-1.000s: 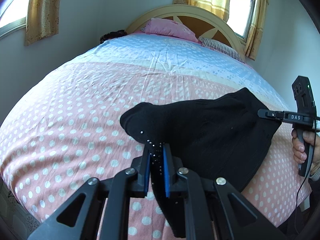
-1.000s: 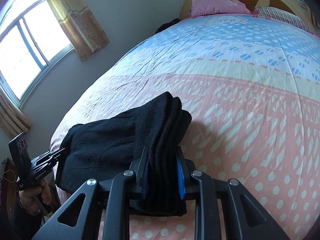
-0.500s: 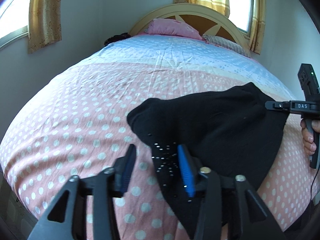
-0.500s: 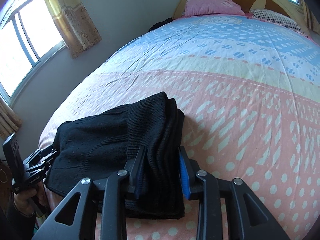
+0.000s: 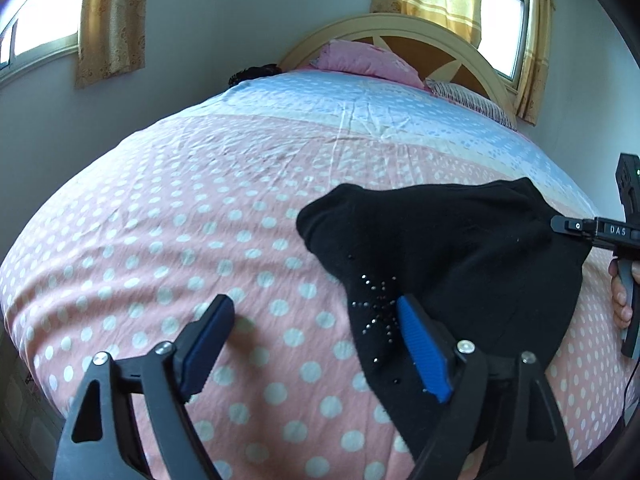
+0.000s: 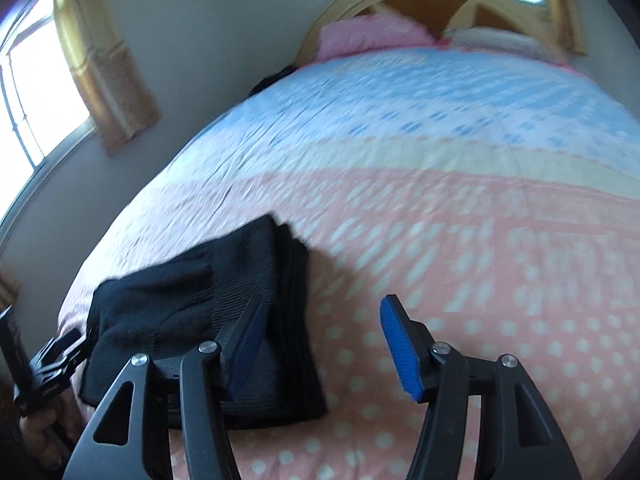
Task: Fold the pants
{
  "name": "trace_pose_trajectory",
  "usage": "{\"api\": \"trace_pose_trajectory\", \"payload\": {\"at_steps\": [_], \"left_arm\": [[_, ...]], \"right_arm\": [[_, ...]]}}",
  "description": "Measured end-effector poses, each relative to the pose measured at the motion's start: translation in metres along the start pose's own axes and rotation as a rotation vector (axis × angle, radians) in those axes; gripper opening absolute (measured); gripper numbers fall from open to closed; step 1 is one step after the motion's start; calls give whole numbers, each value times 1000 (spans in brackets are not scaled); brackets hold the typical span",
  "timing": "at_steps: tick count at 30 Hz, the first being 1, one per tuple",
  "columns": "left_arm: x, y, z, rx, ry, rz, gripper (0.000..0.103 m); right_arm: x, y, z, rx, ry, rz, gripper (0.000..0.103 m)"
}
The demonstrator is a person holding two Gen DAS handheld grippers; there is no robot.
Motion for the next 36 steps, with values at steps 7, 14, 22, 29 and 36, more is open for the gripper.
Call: {"api": "trace_pose_trajectory", "payload": {"at_steps": [7, 14, 22, 29, 36], "left_arm": [[5, -13, -28, 36, 22, -33, 86], [19, -9, -77, 25, 127, -77, 88], [35, 7, -130, -8, 245, -57, 98], [41, 12, -150, -19, 294, -53, 101], [42, 10, -156, -15, 304, -65, 102]], "right_arm": [[-21, -28, -54, -29, 77, -47, 62], [-37, -84, -86, 45, 73, -171, 62], [-44, -129, -123, 66, 108, -288, 63], [-50, -137, -127, 70, 100, -309, 66], [-54, -139, -131, 65, 104, -313, 66]]}}
Point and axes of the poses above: each gripper's, at about its wrist camera, not at the fingertips, and z roughly the way its jaws point, y to its right, x to its top, the point moved 2 cm from there along z, roughly the way its jaws point, and after that the axes turned 15 degrees about x, right-handed, at the moved point
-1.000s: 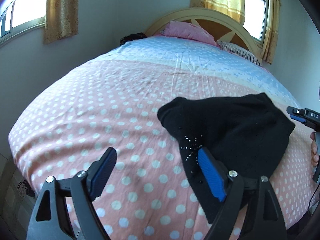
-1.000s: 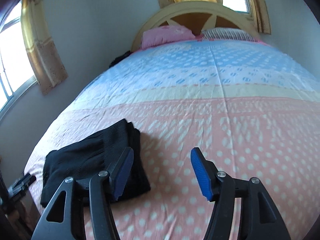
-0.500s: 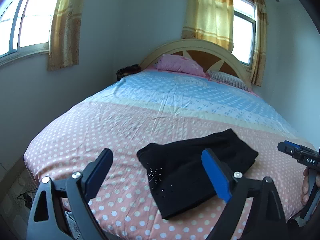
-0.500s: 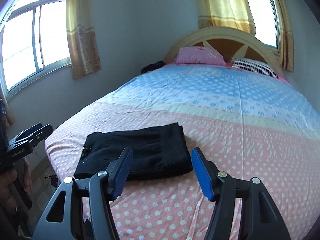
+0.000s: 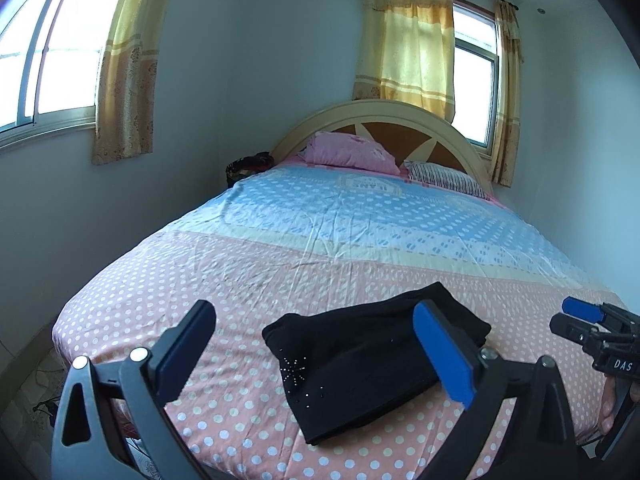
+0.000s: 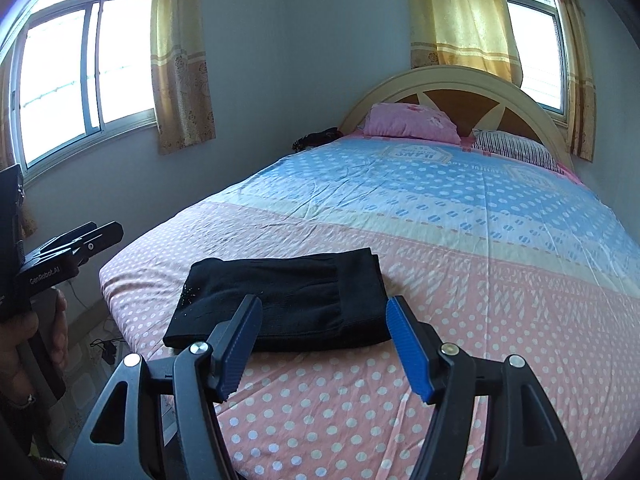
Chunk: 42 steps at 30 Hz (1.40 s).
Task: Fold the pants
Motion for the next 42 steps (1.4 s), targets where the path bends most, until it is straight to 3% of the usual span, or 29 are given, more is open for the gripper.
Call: {"api": "trace_pose_trajectory", "payload": {"at_steps": [42], "left_arm": [[-7, 16, 2, 7, -9, 85, 103]], "right_arm": [[-7, 13, -9, -15, 30, 26, 66]]}}
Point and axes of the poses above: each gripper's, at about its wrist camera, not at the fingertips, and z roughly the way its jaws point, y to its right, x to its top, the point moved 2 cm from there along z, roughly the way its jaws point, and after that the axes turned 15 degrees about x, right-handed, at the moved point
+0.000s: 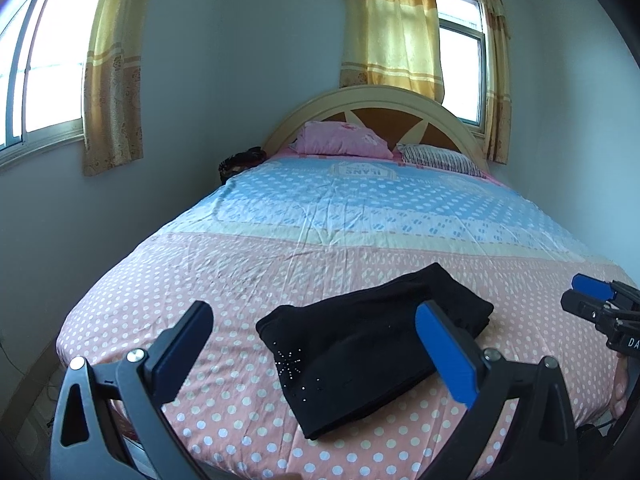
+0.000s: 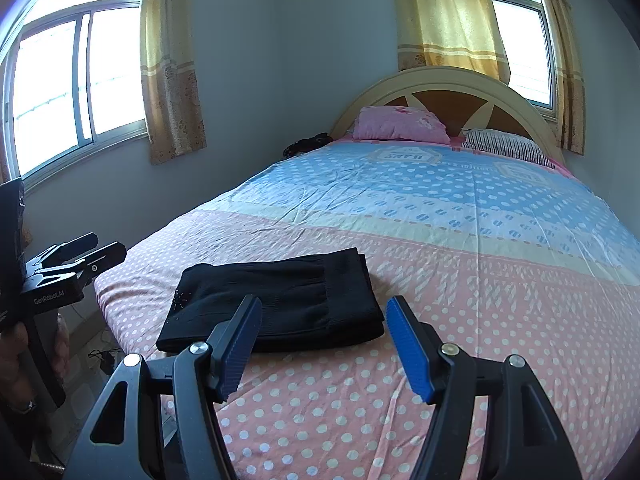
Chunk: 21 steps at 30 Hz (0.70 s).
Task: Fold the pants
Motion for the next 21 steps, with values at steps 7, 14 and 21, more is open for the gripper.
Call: {"api": "trace_pose_trajectory", "payload": {"at_steps": [7, 14, 21], "left_arm": [[-1, 6, 2, -3, -14, 10, 103], [-6, 4, 12, 7, -49, 3, 103], [-11, 7, 14, 11, -51, 20, 103]], "right_arm": [[-2, 1, 1, 0, -7, -2, 66], [-4, 1, 3, 2, -16, 1, 66], [-8, 5, 1, -4, -21, 6, 66]]}}
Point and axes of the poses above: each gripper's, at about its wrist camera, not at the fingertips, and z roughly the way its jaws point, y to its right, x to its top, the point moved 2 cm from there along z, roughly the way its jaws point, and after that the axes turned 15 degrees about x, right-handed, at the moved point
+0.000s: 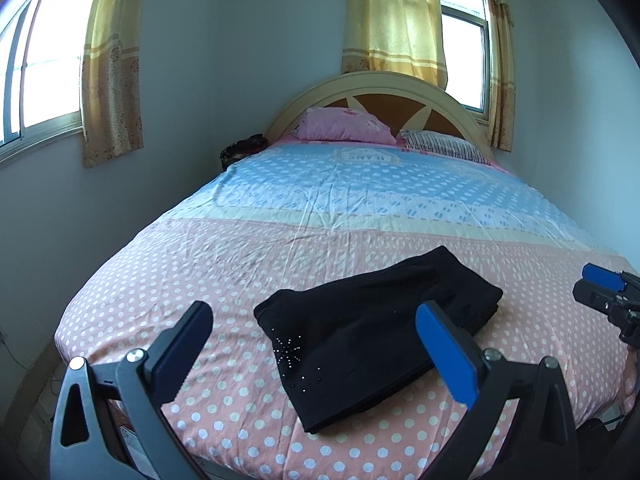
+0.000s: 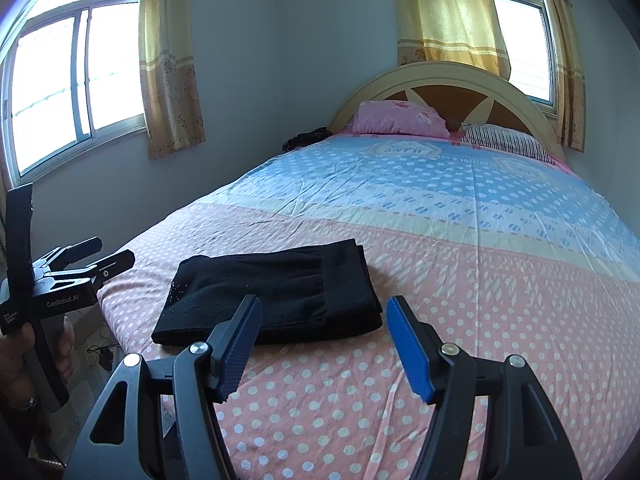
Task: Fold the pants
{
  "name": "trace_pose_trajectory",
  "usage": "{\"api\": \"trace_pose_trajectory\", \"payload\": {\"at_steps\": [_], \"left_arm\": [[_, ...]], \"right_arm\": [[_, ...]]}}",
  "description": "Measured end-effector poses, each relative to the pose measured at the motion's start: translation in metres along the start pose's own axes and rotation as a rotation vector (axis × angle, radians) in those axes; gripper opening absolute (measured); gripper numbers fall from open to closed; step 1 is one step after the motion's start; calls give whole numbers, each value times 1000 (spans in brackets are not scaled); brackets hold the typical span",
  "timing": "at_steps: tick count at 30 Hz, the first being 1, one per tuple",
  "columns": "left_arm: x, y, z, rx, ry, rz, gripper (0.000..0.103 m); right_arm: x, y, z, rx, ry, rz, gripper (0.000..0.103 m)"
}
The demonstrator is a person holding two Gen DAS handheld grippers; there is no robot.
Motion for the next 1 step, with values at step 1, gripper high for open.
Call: {"api": "trace_pose_trajectory", "payload": {"at_steps": [1], "left_arm": [[-1, 0, 0, 3, -2, -2, 103]], "right_arm": [[0, 0, 0, 0, 0, 0, 66]]}}
Point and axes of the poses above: each gripper's, at about its wrist camera, not at the fingertips, and z roughly the way its jaws point, y to its right, x to its top, the point moved 2 cm from there along z, roughly the way its jaws point, and after that the axes turned 15 degrees about x, right-handed, at the moved point
